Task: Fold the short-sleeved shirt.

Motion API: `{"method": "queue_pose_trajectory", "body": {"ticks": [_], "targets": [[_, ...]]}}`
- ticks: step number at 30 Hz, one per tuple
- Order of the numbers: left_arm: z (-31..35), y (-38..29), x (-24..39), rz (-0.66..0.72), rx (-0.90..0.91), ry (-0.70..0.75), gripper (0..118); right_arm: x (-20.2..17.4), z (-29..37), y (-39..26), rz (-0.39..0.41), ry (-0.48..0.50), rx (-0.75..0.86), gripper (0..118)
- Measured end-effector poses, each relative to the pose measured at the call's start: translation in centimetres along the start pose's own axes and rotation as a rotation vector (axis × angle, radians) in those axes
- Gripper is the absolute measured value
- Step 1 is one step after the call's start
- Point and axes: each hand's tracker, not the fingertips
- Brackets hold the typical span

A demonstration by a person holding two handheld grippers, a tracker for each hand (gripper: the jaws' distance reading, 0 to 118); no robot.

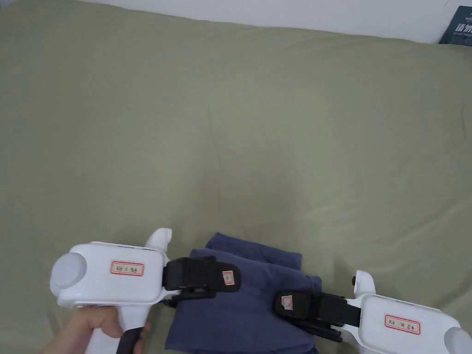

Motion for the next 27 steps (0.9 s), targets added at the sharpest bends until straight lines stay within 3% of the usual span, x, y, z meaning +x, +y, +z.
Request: {"method": "queue_pose_trajectory", "body": {"ticks": [2, 3, 4, 9, 12, 21, 27], "targets": [[0.3, -0.1, 0.4, -0.053, 0.015, 0.059, 100, -0.2, 0.1, -0.2, 0.002, -0.004, 0.009, 5], [0.7, 0.1, 0.3, -0.067, 0.014, 0.128, 71, -0.3, 0.2, -0.1, 0.007, -0.012, 0.016, 5], [0.8, 0.2, -0.1, -0.07, -0.005, 0.157, 32, -0.7, 0.4, -0.2, 0.022, -0.022, 0.024, 5], [3.2, 1.0, -0.5, -0.009, -0.008, 0.09, 31, -3.0, 0.9, 0.4, 0.137, -0.091, 0.007, 5], [8.0, 2.4, -1.0, -0.015, 0.024, 0.173, 31, -4.0, 1.6, 1.0, 0.18, -0.123, 0.023, 5], [31.9, 7.1, -6.9, 0.024, 0.208, 0.507, 31, -5.7, 1.0, 2.8, 0.229, -0.142, 0.031, 5], [38.4, 10.9, -10.8, 0.063, 0.213, 0.529, 31, -6.9, -0.9, 4.0, 0.258, -0.168, 0.023, 5]]}}
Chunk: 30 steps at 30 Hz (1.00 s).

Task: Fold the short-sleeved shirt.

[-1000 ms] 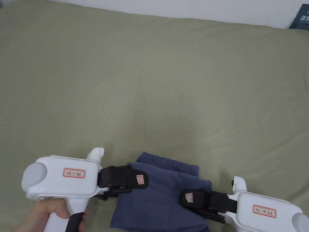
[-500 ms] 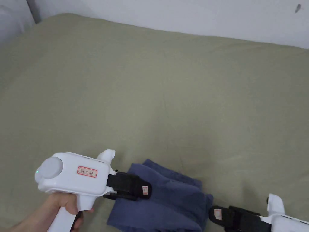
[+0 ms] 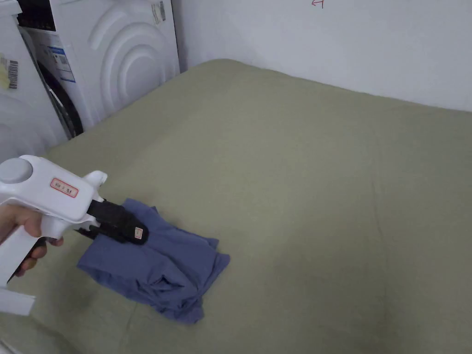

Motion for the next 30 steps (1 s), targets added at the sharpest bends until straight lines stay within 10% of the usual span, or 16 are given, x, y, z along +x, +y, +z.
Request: {"method": "queue_pose_trajectory", "body": {"ticks": [5, 9, 17, 19, 23, 30], "targets": [[-0.7, 1.0, 0.6, -0.029, -0.055, 0.017, 44, -0.5, -1.1, 0.7, 0.012, -0.008, -0.007, 5], [0.3, 1.2, 1.3, -0.062, -0.04, 0.113, 109, -0.8, -1.2, 0.9, 0.027, 0.001, -0.01, 5], [5.8, -0.4, 5.6, -0.127, 0.093, 0.279, 108, -1.8, 1.1, 1.0, 0.059, 0.037, 0.023, 5], [7.0, -1.6, 8.7, -0.168, 0.202, 0.318, 99, -2.5, 2.4, 0.9, 0.08, 0.046, 0.046, 5], [6.2, -5.0, 17.0, -0.247, 0.424, 0.288, 19, -5.1, 5.2, 0.9, 0.212, -0.039, 0.141, 5], [-3.2, -13.8, 34.5, -0.401, 0.511, 0.136, 0, -11.0, 10.8, 0.1, 0.457, -0.313, 0.432, 6]]}}
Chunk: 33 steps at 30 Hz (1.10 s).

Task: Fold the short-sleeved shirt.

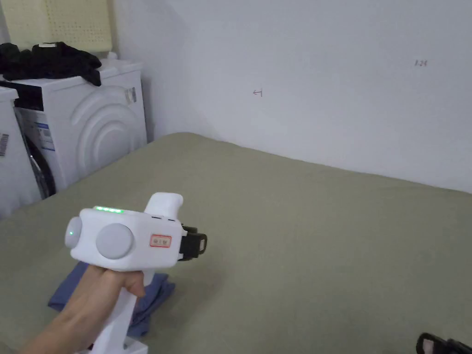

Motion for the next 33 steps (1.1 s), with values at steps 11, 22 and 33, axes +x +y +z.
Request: {"method": "queue_pose_trajectory", "body": {"ticks": [11, 22, 33], "targets": [[0.9, -4.3, 19.6, -0.225, 0.325, 0.129, 0, -5.3, 5.2, 1.4, 0.325, -0.444, 0.327, 6], [2.7, -4.4, 20.7, -0.229, 0.404, 0.162, 0, -5.0, 6.5, 1.3, 0.292, -0.476, 0.364, 6], [2.6, -3.7, 20.2, -0.234, 0.399, 0.187, 101, -5.1, 6.6, 2.8, 0.298, -0.507, 0.379, 118]]}}
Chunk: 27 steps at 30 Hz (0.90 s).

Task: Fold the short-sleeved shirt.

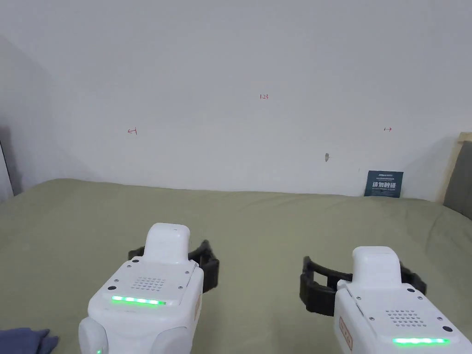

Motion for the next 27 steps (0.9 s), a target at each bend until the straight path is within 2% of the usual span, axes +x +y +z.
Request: {"method": "queue_pose_trajectory", "body": {"ticks": [1, 2, 3, 7, 14, 17, 22, 23, 25, 27], "targets": [[-0.2, -0.1, -0.1, -0.005, 0.0, 0.0, 108, 0.1, 0.1, -0.1, 0.008, 0.007, -0.004, 118], [-0.4, -0.2, -0.1, -0.006, -0.001, 0.009, 108, 0.1, 0.3, 0.0, 0.004, -0.014, 0.034, 118], [-0.4, -0.2, -0.1, -0.011, -0.002, 0.025, 118, 0.1, 0.2, 0.2, 0.004, -0.01, 0.024, 118], [-1.3, 0.3, -0.2, -0.003, -0.05, 0.032, 118, 0.3, 0.2, 0.4, -0.006, -0.008, 0.018, 118], [-0.5, 1.4, -0.4, 0.103, -0.091, -0.134, 118, 0.7, 0.2, 0.7, -0.008, 0.006, 0.011, 118], [0.2, 1.8, -0.5, 0.131, -0.062, -0.106, 118, 0.6, 0.3, 0.8, -0.003, 0.022, 0.004, 118], [1.1, 2.6, -0.2, 0.084, -0.037, -0.119, 118, 0.4, 0.5, 0.8, 0.007, 0.027, 0.007, 118], [1.3, 2.6, 0.1, 0.05, -0.035, -0.103, 118, 0.3, 0.5, 0.8, 0.004, 0.028, 0.007, 118], [1.7, 2.1, 1.0, -0.046, 0.039, 0.019, 118, 0.4, 0.6, 0.9, 0.001, 0.03, 0.01, 118], [1.6, 1.9, 1.3, -0.112, 0.043, -0.007, 118, 0.4, 0.7, 1.1, -0.004, 0.034, 0.013, 118]]}}
